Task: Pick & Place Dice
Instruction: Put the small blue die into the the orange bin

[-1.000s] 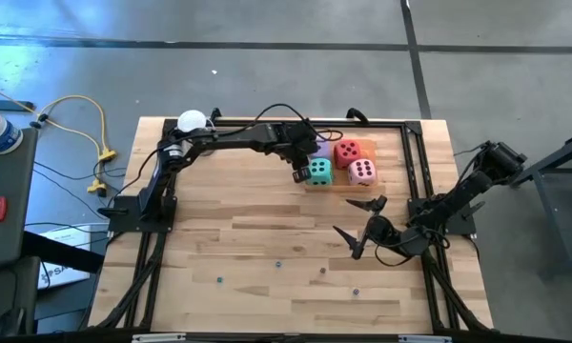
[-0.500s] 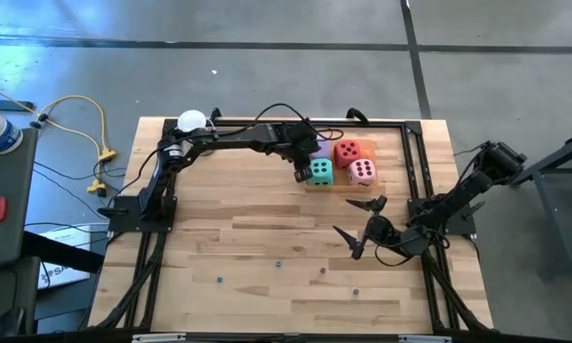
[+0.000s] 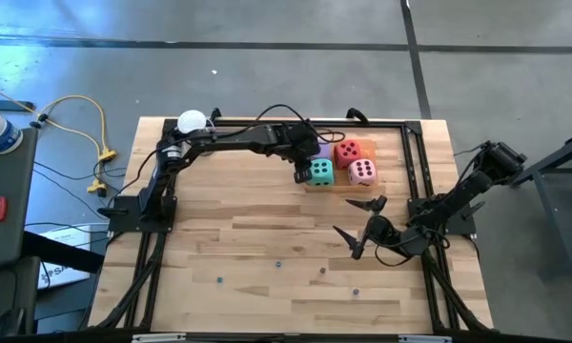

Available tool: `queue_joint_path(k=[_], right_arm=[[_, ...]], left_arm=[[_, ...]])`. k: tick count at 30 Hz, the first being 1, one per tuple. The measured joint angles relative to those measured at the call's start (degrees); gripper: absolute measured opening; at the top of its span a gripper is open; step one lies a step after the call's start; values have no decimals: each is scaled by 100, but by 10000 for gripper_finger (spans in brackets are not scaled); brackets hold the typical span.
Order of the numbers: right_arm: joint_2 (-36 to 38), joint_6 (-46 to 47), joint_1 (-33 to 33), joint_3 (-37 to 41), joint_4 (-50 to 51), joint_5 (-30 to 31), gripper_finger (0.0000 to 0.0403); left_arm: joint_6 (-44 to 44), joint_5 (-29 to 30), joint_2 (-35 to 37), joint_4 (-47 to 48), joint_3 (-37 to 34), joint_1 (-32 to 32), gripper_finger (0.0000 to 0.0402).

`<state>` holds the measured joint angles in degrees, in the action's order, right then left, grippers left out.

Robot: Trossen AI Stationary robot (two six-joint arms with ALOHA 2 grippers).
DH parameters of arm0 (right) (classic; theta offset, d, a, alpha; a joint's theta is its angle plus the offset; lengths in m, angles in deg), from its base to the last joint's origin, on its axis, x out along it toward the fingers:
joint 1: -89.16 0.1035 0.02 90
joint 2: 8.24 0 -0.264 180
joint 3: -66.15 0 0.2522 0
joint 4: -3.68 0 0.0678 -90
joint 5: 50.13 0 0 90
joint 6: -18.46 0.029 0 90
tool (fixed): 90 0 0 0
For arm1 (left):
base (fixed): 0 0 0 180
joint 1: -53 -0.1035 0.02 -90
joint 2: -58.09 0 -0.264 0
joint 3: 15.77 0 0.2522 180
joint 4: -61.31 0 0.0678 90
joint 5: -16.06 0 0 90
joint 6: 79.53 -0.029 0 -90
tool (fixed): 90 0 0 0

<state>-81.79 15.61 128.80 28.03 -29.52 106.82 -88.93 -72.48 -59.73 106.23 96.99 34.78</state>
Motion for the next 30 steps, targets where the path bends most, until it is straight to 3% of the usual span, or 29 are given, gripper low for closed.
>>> queue_joint_path(k=[6,17,23,26,30], right_arm=[[0,8,0,0,4,-221,382],[0,665,0,0,-47,-3292,382],[0,670,15,-341,8,-3196,382],[0,841,21,-957,1160,-3180,382],[-2,1995,22,-2098,3918,-2871,382]], left_arm=[[-251,427,831,693,-2,247,136],[696,548,2904,2602,-279,976,136],[1453,1407,4484,2339,-1750,1659,136],[1756,1523,5287,1780,-2780,2057,136],[2120,1526,6169,912,-4055,2574,136]])
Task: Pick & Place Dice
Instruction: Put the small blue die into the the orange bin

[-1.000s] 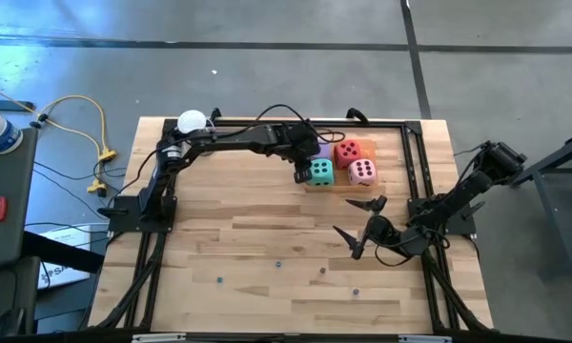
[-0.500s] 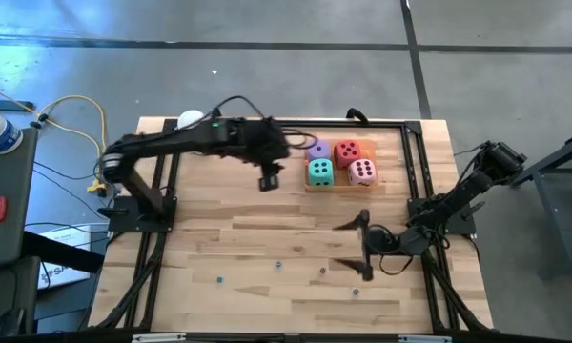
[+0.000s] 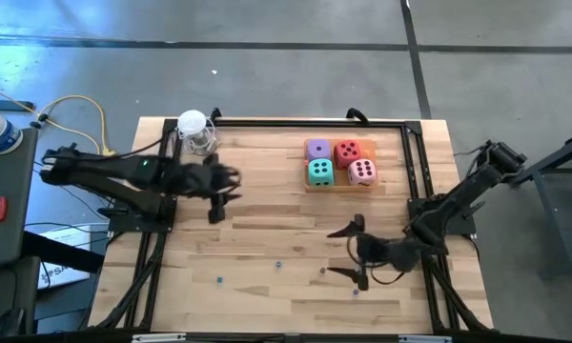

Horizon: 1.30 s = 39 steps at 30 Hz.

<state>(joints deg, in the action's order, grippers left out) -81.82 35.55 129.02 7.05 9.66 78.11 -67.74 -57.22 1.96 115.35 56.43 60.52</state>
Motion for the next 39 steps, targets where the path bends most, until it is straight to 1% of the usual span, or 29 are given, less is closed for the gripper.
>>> queue_joint_path(k=[2,4,5,7,9,13,18,21,24,30,34,39], right_arm=[[-79,988,-2,-432,1183,-21,382],[-183,1924,49,-681,1960,-101,382],[-231,2269,113,-731,2170,-128,382],[-356,2786,266,-763,2286,-139,382],[-566,3090,397,-762,2355,-246,382],[-1119,3113,481,-757,2294,-369,381],[-1900,3118,349,-752,2150,-451,363],[-2235,3135,241,-748,2120,-688,349],[-2508,3137,96,-748,2045,-1081,337],[-2562,3023,-158,-751,2030,-1889,318],[-2562,2688,-215,-750,2084,-1924,306],[-2562,2135,-258,-748,2069,-1917,292]], left_arm=[[57,0,334,-390,-493,235,136],[51,2,593,-739,-893,479,136],[40,2,692,-876,-1045,596,136],[30,2,843,-1023,-1234,796,136],[16,1,925,-1140,-1317,951,136],[-59,6,941,-1253,-1367,1159,136],[-44,6,807,-1321,-1367,1225,136],[6,6,710,-1376,-1367,1225,136],[9,6,605,-1397,-1367,1224,136],[21,4,395,-1699,-1367,1214,136],[26,-7,173,-2116,-1367,1212,136],[-101,-46,-127,-2306,-1367,1212,136]])
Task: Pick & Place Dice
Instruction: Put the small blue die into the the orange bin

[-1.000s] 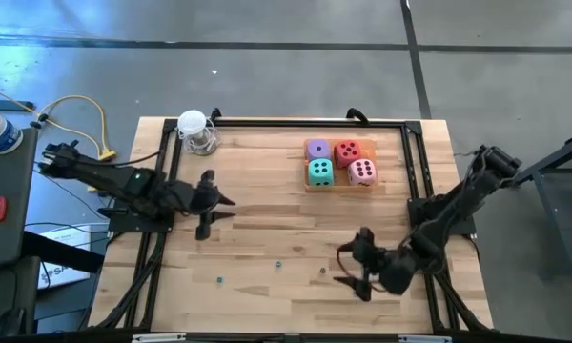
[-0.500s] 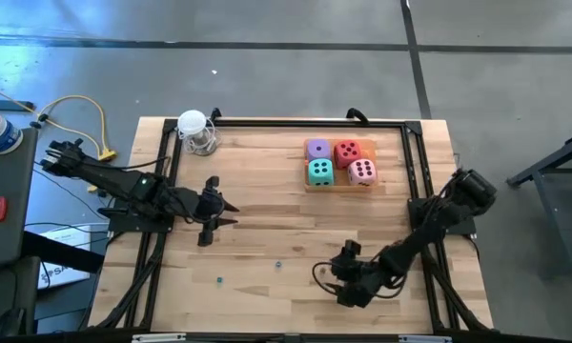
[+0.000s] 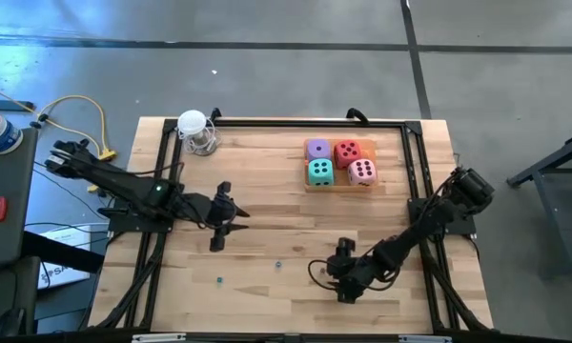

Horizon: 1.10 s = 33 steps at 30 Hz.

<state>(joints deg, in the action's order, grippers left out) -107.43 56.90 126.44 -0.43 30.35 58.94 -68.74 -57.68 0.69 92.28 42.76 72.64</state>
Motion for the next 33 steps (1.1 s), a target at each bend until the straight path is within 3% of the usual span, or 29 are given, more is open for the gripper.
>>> queue_joint_path(k=[8,11,15,20,25,33], right_arm=[[63,140,20,-7,-168,-340,262],[63,731,-1,-11,-24,-575,253],[63,1718,-22,-11,197,-1260,247],[63,2531,-17,-11,-230,-2037,240],[63,3234,-17,-11,199,-2785,229],[63,2891,-147,-11,479,-2628,208]], left_arm=[[74,-122,-158,-52,0,92,136],[85,-154,-158,-54,0,162,136],[85,-151,-158,-54,0,260,136],[-100,-151,-158,-50,0,305,136],[-175,-149,-158,-50,0,284,136],[-244,-146,-158,-50,0,282,136]])
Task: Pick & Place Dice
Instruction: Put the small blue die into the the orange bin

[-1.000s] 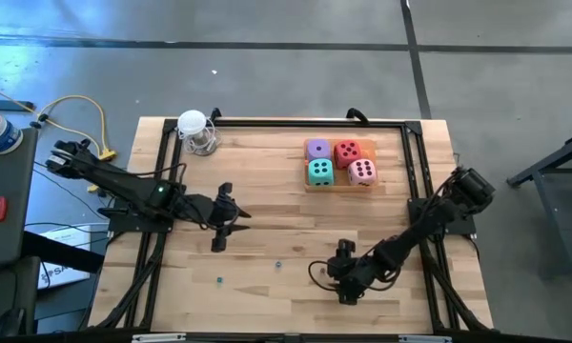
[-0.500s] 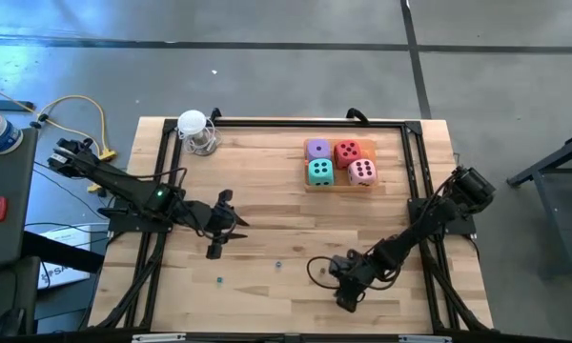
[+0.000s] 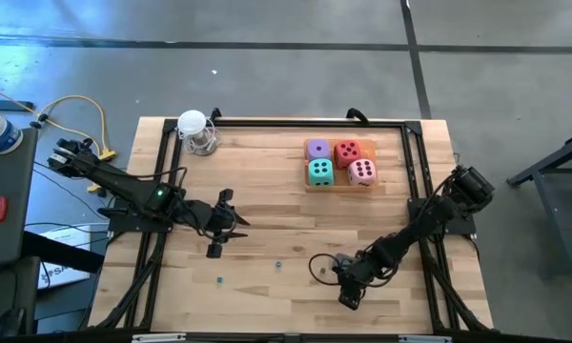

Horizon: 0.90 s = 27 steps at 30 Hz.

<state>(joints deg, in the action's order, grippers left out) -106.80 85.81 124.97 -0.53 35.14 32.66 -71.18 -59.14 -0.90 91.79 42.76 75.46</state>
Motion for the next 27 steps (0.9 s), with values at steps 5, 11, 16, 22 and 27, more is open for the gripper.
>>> queue_joint_path(k=[5,11,16,22,27], right_arm=[[0,329,15,0,500,-180,201],[0,726,123,0,785,-308,199],[0,763,252,7,431,-156,199],[0,761,447,7,439,298,196],[-22,787,516,7,439,532,186]], left_arm=[[3,1,0,2,0,-4,136],[-104,4,0,33,0,-4,136],[-104,16,0,39,0,-4,136],[-102,27,0,40,2,-4,136],[-116,29,0,41,2,-4,136]])
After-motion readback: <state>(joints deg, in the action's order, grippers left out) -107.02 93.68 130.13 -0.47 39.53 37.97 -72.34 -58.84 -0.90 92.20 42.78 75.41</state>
